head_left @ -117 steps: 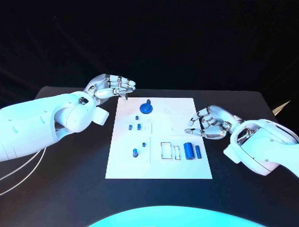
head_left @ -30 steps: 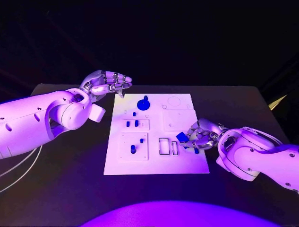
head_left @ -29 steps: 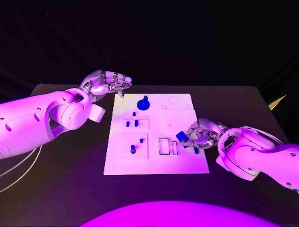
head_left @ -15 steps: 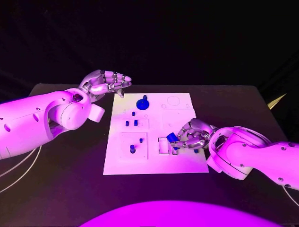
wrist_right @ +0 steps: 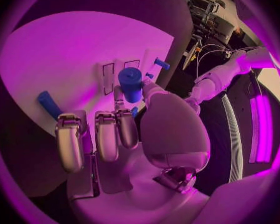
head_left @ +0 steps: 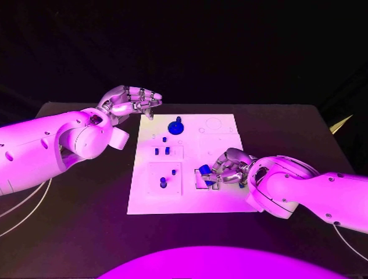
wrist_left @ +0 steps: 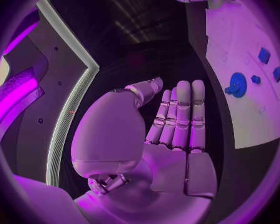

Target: Assemble the parts on the task board

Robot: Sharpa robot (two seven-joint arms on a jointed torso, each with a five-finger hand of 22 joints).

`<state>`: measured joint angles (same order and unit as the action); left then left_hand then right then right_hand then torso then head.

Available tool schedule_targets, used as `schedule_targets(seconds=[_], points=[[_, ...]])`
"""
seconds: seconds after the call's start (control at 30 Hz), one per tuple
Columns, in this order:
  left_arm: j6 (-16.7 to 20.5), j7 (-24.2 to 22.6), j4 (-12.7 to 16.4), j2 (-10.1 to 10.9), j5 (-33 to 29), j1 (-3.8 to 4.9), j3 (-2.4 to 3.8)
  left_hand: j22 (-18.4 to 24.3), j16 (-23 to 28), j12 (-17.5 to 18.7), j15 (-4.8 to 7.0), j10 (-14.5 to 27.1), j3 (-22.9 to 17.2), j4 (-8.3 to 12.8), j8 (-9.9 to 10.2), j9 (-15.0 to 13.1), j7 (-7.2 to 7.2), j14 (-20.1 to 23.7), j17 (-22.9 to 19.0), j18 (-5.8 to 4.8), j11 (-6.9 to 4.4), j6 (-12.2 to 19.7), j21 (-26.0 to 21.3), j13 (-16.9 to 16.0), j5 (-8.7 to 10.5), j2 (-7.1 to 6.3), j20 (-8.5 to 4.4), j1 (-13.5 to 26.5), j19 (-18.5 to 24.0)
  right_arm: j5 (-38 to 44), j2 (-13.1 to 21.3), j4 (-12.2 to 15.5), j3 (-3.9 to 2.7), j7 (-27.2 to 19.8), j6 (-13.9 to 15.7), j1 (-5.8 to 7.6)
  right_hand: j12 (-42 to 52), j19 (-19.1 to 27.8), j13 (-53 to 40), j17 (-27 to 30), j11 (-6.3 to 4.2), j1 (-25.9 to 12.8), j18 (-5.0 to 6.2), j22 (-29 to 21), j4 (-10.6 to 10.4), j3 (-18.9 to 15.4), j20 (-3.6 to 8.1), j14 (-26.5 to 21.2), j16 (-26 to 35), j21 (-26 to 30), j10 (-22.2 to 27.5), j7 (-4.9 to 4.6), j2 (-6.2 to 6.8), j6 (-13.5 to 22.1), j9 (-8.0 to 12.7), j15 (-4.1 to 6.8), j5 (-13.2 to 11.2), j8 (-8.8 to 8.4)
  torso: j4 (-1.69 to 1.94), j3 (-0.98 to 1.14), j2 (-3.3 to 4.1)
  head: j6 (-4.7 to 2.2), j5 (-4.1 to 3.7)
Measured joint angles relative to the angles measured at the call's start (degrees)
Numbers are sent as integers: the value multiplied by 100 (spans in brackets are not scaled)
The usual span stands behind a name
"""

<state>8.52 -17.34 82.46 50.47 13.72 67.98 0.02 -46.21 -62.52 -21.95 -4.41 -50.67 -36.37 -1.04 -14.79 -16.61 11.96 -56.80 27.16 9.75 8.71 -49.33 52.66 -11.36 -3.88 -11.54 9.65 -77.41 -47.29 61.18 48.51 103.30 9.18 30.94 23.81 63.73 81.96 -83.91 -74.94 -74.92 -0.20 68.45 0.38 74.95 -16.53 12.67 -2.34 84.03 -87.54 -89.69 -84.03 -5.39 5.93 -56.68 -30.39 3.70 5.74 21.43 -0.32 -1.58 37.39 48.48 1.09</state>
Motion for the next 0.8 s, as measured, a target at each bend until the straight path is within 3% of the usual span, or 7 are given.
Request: schedule_targets(seconds=[0.1,0.17,0.23,0.53,0.8], points=[[-4,-1,1,1,-4,0,0,1,0,0,0,0,0,1,0,0,0,0,0,0,0,0,-14,0,0,0,0,0,0,12,-54,-77,0,19,-3,-12,0,0,-1,0,0,-159,0,0,-10,-10,0,0,0,0,0,-9,-3,-10,-8,0,-71,55,-1,2,0,1,5],[-6,-1,1,2,-6,0,0,1,0,0,0,0,0,1,0,0,0,0,0,0,0,0,-14,0,0,0,0,0,0,23,-80,-107,0,25,-5,-15,0,0,-1,0,0,-243,0,0,-17,-16,0,0,0,0,0,-15,-17,-19,-168,0,-132,76,-1,3,1,1,9],[-8,-1,2,4,-7,0,0,1,0,0,0,0,0,1,0,0,0,0,0,0,0,0,-14,0,0,0,0,0,0,37,-110,-134,0,29,-11,-17,0,0,-1,0,0,-262,0,0,-17,-16,0,0,0,0,0,-10,1,-27,-201,0,-133,77,-1,5,1,1,11],[-17,1,5,9,-13,0,0,1,0,0,0,20,0,1,-20,-1,0,0,0,0,-21,0,-14,-1,0,0,0,0,0,91,-159,-157,-4,26,-71,-25,0,-21,0,1,1,-308,-1,-1,1,-49,20,0,-23,0,0,35,20,-93,-206,0,-167,99,-1,5,3,-3,6],[-21,5,5,17,-15,1,0,0,0,0,0,20,0,1,-20,-1,0,0,0,0,-21,0,-14,4,0,0,-1,0,0,134,-115,-118,-5,19,-95,-40,0,-20,0,1,1,-325,0,-2,1,-49,20,0,-23,0,0,54,33,-113,-236,41,-169,97,-3,5,-1,8,49]])
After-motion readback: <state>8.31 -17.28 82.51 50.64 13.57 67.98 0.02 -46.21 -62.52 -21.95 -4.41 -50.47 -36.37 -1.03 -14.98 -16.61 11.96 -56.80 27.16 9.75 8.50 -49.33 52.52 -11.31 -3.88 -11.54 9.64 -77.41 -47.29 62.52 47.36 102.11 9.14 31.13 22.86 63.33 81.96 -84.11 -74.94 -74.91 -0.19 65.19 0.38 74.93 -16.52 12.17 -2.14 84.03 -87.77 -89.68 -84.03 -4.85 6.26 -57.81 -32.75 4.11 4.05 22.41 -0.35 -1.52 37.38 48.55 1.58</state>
